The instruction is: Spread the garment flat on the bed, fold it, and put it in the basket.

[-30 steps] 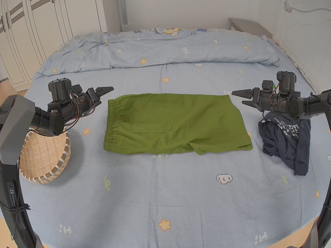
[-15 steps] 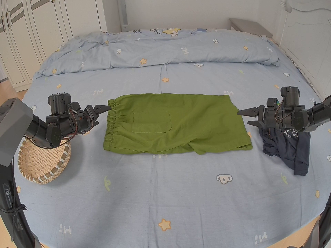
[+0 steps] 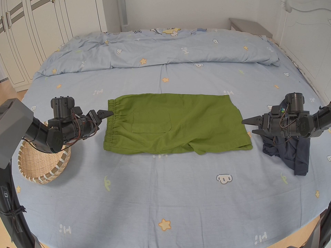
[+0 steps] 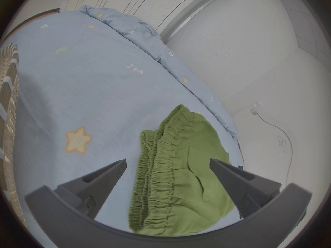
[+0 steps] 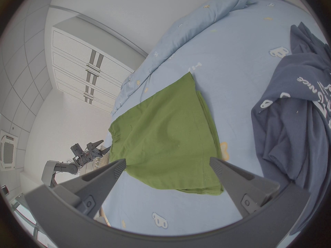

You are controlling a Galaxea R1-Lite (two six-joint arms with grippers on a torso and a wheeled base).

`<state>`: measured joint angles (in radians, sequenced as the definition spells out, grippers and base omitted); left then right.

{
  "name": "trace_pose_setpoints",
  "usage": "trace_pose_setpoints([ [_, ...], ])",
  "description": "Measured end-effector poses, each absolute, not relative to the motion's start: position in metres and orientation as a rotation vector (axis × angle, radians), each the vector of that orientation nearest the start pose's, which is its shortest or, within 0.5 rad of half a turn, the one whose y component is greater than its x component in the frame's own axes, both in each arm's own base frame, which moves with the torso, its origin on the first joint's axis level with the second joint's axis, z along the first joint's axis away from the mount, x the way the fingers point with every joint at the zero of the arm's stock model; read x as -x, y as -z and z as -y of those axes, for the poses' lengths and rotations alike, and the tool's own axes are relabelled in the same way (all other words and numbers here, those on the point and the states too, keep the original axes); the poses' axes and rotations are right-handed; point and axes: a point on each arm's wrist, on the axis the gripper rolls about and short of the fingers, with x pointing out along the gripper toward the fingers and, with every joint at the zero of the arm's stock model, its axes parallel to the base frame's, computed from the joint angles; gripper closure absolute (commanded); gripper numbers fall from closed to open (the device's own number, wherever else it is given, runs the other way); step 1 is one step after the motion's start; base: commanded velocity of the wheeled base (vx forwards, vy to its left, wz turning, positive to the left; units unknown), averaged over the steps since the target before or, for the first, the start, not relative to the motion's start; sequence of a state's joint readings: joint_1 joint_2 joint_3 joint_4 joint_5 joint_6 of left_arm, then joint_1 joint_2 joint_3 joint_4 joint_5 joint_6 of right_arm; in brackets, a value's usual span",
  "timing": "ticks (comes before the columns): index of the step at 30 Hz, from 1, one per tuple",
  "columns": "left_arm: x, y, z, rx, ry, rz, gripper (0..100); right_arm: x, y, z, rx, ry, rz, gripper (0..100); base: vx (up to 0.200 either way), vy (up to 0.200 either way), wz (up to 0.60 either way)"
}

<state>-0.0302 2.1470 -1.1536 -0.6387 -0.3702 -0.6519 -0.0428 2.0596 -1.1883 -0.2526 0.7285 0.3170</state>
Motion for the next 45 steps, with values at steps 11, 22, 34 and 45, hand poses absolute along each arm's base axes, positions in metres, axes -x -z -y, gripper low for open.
trace_pose_setpoints([
  [11, -0.422, -0.089, 0.033, 0.687, 0.222, -0.519, 0, -0.387, -0.131, 0.009, -0.534, -0.562, -0.666, 0, 0.0, 0.0, 0.0],
  [22, -0.421, -0.078, 0.048, 0.68, 0.237, -0.571, 0, -0.386, -0.133, 0.009, -0.533, -0.563, -0.66, 0, 0.0, 0.0, 0.0],
  [34, -0.418, -0.076, 0.061, 0.68, 0.261, -0.593, 0, -0.385, -0.135, 0.008, -0.531, -0.566, -0.658, 0, 0.0, 0.0, 0.0],
  [45, -0.417, -0.077, 0.072, 0.673, 0.285, -0.602, 0, -0.384, -0.135, 0.008, -0.529, -0.568, -0.657, 0, 0.0, 0.0, 0.0],
])
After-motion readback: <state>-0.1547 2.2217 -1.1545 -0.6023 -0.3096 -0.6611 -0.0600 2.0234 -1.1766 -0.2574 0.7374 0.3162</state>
